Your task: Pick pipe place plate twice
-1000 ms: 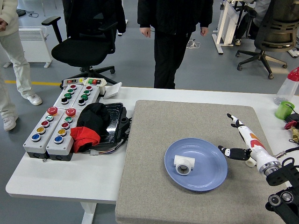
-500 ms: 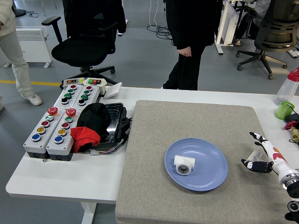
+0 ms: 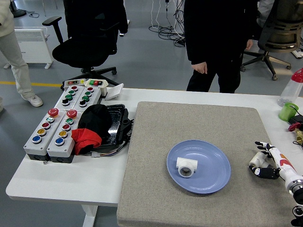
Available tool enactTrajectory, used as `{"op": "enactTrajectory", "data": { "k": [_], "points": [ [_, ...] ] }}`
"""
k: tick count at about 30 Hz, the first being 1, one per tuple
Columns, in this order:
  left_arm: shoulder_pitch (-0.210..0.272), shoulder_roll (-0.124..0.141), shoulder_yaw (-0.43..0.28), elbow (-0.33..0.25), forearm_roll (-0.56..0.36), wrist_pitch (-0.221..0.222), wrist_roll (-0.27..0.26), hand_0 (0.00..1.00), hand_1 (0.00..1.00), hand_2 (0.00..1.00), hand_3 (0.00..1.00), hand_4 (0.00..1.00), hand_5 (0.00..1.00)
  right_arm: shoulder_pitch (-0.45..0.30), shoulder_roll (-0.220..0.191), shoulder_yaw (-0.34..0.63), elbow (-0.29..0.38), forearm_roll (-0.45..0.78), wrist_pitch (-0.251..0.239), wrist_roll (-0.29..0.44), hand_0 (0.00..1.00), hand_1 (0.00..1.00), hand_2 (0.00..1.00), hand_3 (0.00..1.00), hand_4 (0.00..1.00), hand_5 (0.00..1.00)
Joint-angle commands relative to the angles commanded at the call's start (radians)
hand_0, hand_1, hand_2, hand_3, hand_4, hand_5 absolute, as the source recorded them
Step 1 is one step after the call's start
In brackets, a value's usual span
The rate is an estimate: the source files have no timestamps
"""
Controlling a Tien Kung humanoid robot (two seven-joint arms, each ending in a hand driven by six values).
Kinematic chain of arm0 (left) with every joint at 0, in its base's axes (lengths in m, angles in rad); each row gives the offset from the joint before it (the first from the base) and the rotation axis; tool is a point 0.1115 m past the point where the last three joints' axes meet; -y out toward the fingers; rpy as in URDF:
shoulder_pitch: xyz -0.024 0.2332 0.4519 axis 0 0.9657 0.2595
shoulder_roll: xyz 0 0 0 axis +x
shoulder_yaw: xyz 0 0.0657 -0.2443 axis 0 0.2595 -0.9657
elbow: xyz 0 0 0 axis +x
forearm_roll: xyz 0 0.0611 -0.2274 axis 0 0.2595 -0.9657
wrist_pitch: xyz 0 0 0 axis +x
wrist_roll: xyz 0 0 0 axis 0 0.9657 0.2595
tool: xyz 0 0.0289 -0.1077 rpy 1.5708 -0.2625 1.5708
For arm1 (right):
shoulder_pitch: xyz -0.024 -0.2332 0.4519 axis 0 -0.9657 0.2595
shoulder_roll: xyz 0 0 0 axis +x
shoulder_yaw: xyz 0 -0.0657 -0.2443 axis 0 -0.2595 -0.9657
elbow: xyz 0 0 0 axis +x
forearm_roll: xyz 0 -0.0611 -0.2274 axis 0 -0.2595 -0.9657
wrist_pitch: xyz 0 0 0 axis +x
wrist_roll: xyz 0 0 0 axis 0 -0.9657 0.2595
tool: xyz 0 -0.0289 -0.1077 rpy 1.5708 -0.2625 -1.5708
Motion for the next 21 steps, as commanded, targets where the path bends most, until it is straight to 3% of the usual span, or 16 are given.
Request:
{"op": "enactTrajectory", "data": {
  "k": [1, 2, 7, 8, 21],
  "points": [
    [0.0, 0.0, 0.0, 0.0, 0.0, 0.0, 0.0, 0.655, 0.623, 0.635, 0.57, 0.404, 0.998, 0.0, 0.0, -0.002, -0.002, 0.003, -0.005, 0.003, 0.734, 0.758, 0.765, 0.846, 0.773, 0.275],
    [0.001, 0.0, -0.001, 0.0, 0.001, 0.0, 0.0, 0.655, 0.623, 0.635, 0.569, 0.403, 0.998, 0.0, 0.001, -0.004, -0.004, 0.007, -0.01, 0.006, 0.481, 0.599, 0.606, 0.739, 0.698, 0.197],
    [0.001, -0.001, -0.002, 0.0, 0.003, 0.0, -0.001, 0.655, 0.623, 0.635, 0.569, 0.403, 0.998, -0.001, -0.001, -0.01, -0.006, 0.011, -0.014, 0.015, 0.481, 0.599, 0.606, 0.739, 0.698, 0.197],
    [0.001, -0.001, -0.002, 0.0, 0.003, -0.001, -0.001, 0.655, 0.624, 0.635, 0.569, 0.403, 0.998, -0.001, -0.001, -0.01, -0.007, 0.011, -0.014, 0.015, 0.33, 0.478, 0.551, 0.678, 0.609, 0.108],
    [-0.006, 0.001, 0.007, 0.002, -0.011, 0.002, -0.005, 0.655, 0.624, 0.636, 0.569, 0.403, 0.998, 0.002, -0.006, -0.005, 0.04, 0.024, -0.03, 0.031, 0.256, 0.429, 0.535, 0.661, 0.595, 0.102]
  ]
}}
